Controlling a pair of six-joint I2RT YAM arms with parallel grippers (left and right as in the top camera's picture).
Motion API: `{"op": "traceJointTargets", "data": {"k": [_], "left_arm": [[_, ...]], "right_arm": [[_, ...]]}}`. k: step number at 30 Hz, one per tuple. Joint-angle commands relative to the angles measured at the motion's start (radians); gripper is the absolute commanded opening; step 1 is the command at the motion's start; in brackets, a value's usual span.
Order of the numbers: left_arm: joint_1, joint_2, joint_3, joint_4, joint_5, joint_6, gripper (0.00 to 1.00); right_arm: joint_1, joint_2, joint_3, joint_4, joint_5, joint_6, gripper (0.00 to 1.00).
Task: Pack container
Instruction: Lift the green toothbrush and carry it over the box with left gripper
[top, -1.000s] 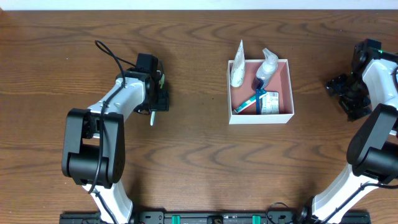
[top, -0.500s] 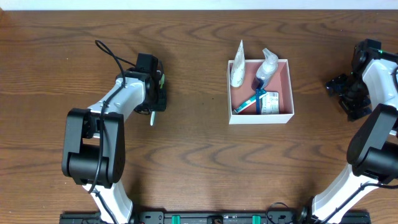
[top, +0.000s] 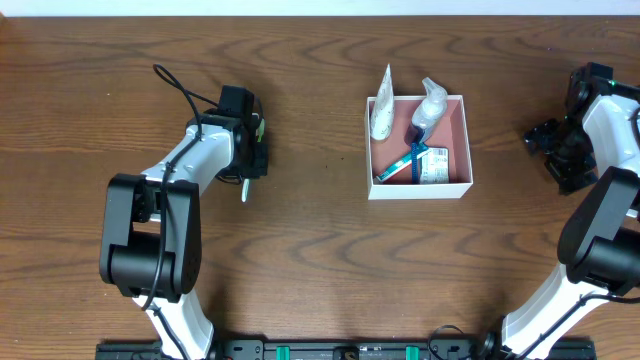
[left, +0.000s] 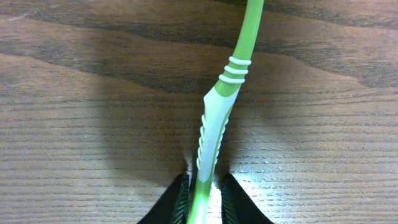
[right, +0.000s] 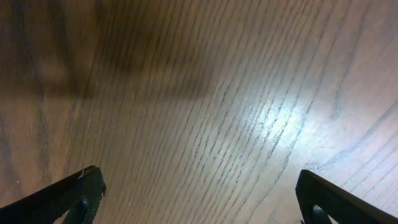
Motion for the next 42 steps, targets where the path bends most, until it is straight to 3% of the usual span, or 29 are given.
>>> {"op": "traceJointTargets", "data": {"k": [1, 4, 16, 25, 33, 42], "left_arm": [[0.000, 0.019, -0.010, 0.002, -0.008, -0.003, 0.13], [0.000, 0.018, -0.010, 0.008, -0.008, -0.007, 0.08], [0.000, -0.008, 0.051, -0.027, -0.007, -0.044, 0.06], [-0.026, -0.262, 0.106, -0.003, 0.151, -0.078, 0.06], [-0.255, -0.512, 0.106, 0.142, 0.153, -0.076, 0.06], [-0.528, -0.451, 0.106, 0.299, 0.084, -0.016, 0.06]], "right_arm": [[-0.002, -0.016, 0.000, 0.000, 0.011, 0.016, 0.99], [-0.002, -0.016, 0.000, 0.000, 0.011, 0.016, 0.99], [-0.002, -0.016, 0.000, 0.000, 0.011, 0.016, 0.99], [-0.002, -0.016, 0.000, 0.000, 0.011, 0.016, 0.99], [-0.002, -0.016, 0.000, 0.000, 0.011, 0.016, 0.99], [-0.002, -0.016, 0.000, 0.000, 0.011, 0.016, 0.99]]}}
